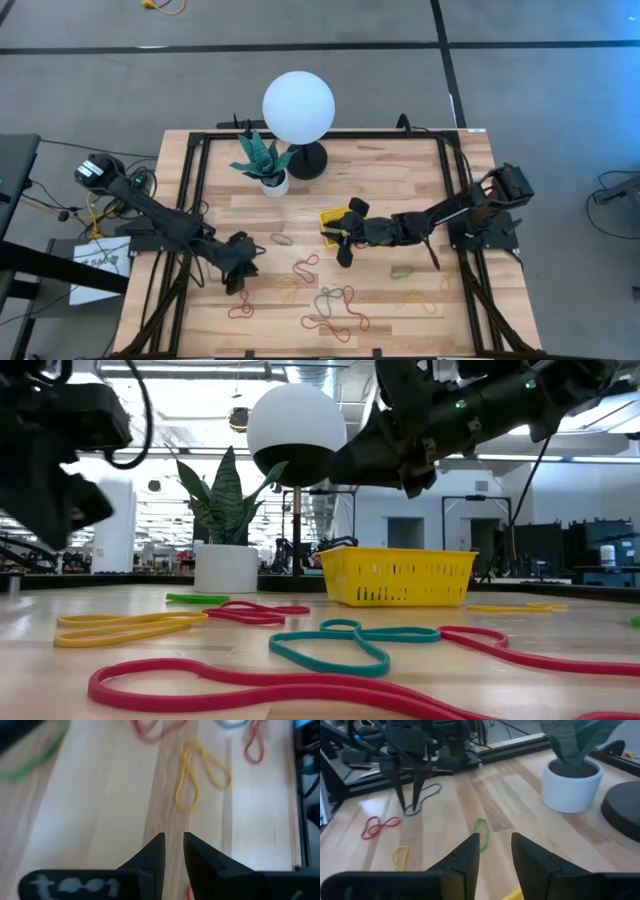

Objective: Pick and place items into bin
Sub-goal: Put the blue rubber band into the yellow bin

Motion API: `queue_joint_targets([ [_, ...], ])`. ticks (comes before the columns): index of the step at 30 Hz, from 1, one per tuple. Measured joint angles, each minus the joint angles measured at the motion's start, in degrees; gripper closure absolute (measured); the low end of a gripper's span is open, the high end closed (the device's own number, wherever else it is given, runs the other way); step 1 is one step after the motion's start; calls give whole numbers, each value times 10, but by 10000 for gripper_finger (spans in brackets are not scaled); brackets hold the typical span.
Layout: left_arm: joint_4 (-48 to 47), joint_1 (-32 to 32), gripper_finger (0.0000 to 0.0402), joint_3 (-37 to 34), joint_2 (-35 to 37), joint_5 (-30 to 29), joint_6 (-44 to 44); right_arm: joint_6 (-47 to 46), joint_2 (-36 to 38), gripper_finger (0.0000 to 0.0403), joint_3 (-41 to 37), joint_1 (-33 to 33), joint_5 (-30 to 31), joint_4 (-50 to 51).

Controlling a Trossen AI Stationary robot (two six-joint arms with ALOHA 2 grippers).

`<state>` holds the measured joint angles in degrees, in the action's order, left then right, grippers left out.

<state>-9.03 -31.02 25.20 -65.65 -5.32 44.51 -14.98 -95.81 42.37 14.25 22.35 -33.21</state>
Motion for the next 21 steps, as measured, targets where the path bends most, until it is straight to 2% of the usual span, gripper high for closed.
queue_joint_targets([
  [6, -156, -52, 362, 52, 0, -13, 96, 14, 0, 294, 0, 16, 0, -33],
  [13, -162, -106, 391, 55, -16, -3, 186, 19, 0, 294, 0, 16, 1, -31],
  [21, -201, -128, 394, 55, -103, 0, 224, 19, 0, 294, 0, 14, 1, -31],
])
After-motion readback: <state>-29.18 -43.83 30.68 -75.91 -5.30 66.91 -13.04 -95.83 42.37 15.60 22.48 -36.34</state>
